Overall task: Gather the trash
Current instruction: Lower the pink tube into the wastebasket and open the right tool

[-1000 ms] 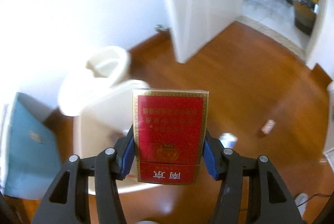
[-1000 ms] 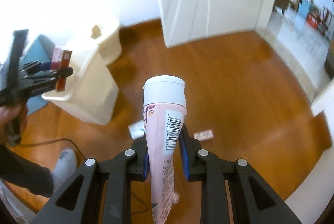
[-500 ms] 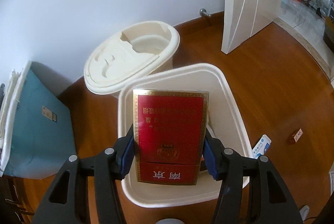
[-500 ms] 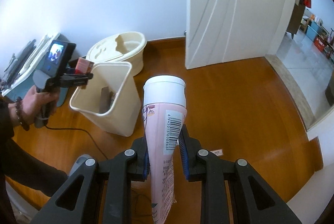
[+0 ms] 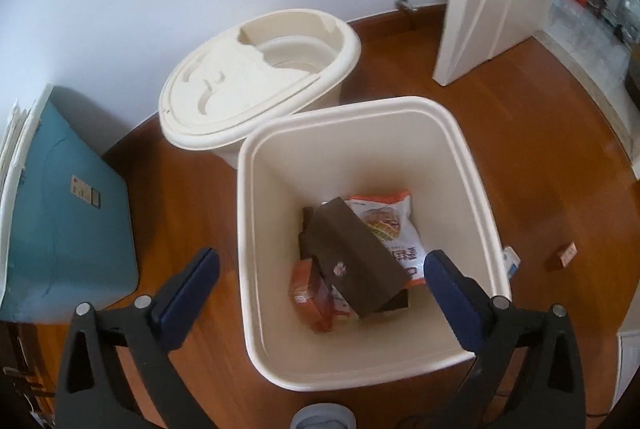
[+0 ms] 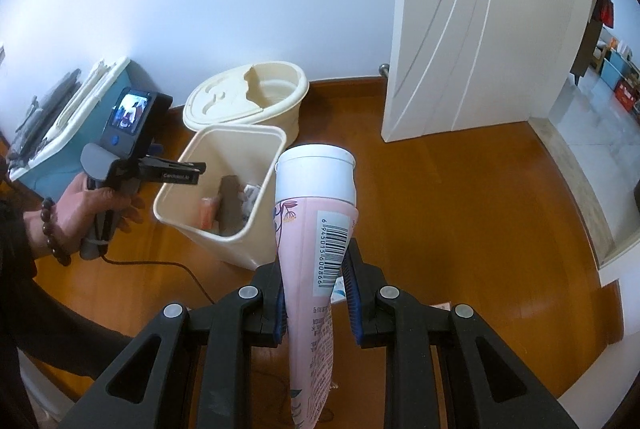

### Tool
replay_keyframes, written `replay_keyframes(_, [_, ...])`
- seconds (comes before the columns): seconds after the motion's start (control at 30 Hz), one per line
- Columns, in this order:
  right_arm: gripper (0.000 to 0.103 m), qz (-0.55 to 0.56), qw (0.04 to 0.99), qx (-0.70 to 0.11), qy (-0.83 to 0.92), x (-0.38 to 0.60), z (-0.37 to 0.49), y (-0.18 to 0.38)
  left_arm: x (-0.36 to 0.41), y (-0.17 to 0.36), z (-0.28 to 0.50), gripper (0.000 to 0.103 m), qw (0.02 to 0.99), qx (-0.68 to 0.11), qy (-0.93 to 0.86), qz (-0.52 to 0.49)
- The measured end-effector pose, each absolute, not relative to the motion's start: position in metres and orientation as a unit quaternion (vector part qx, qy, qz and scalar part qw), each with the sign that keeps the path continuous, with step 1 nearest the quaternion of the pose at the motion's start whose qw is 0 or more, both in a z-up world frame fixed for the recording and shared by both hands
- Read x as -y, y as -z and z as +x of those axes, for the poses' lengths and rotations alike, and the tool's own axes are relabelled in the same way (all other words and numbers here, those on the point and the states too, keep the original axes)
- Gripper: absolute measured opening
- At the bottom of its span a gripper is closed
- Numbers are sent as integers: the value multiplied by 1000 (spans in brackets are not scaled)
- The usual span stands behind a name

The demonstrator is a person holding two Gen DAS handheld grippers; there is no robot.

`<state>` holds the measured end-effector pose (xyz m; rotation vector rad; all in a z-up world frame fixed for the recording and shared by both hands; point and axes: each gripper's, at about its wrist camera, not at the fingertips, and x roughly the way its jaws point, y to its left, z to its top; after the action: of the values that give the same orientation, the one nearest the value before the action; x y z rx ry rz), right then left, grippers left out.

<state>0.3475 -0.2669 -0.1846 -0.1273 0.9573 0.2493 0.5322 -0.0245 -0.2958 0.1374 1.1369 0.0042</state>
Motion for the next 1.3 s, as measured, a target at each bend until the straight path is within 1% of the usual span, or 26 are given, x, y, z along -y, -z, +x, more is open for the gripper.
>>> replay_keyframes(0.1, [24, -60, 879, -457, -121, 262, 349, 180, 29, 280, 522, 103, 846, -525, 1, 90])
replay_keyframes(0.2, [24, -55, 880, -454, -125, 249, 357, 175, 23, 249, 510, 103, 857, -506, -4, 95])
replay_keyframes(0.37, [24, -44, 887, -436, -144, 203, 380, 169, -7, 169, 478, 103, 889, -452, -34, 67])
replay_keyframes(0.47, [24, -31, 885, -437, -158, 170, 399, 179, -36, 132, 455, 103, 901, -427, -57, 46])
replay_keyframes(0.53, [24, -27, 880, -442, -169, 140, 417, 193, -53, 119, 440, 103, 904, -421, -67, 31])
replay_keyframes(0.63, [24, -14, 873, -454, -176, 105, 443, 214, -76, 114, 427, 103, 902, -423, -81, 3])
replay_keyframes(0.73, [24, -13, 864, -473, -174, 73, 468, 244, -87, 120, 425, 103, 898, -431, -89, -14])
replay_keyframes(0.87, [25, -12, 845, -510, -162, 51, 494, 291, -92, 137, 433, 103, 884, -458, -83, -29])
replay_keyframes(0.97, [27, -13, 833, -535, -138, 45, 512, 328, -91, 138, 437, 103, 885, -458, -81, -26])
replay_keyframes(1.0, [36, -17, 832, -539, -131, 43, 516, 335, -90, 137, 436, 103, 887, -455, -82, -23])
replay_keyframes(1.03, [60, -18, 831, -543, -124, 42, 519, 340, -89, 137, 437, 103, 888, -452, -83, -20])
replay_keyframes(1.07, [68, -12, 831, -543, -122, 42, 520, 345, -88, 136, 437, 103, 888, -451, -83, -18])
replay_keyframes(1.1, [72, -9, 832, -541, -125, 42, 520, 346, -88, 137, 437, 103, 888, -452, -82, -17])
replay_keyframes(1.23, [72, -9, 830, -541, -135, 39, 516, 345, -84, 140, 439, 103, 886, -457, -79, -16])
replay_keyframes(1.3, [72, -4, 833, -535, -140, 47, 512, 334, -81, 139, 439, 103, 886, -456, -80, -11])
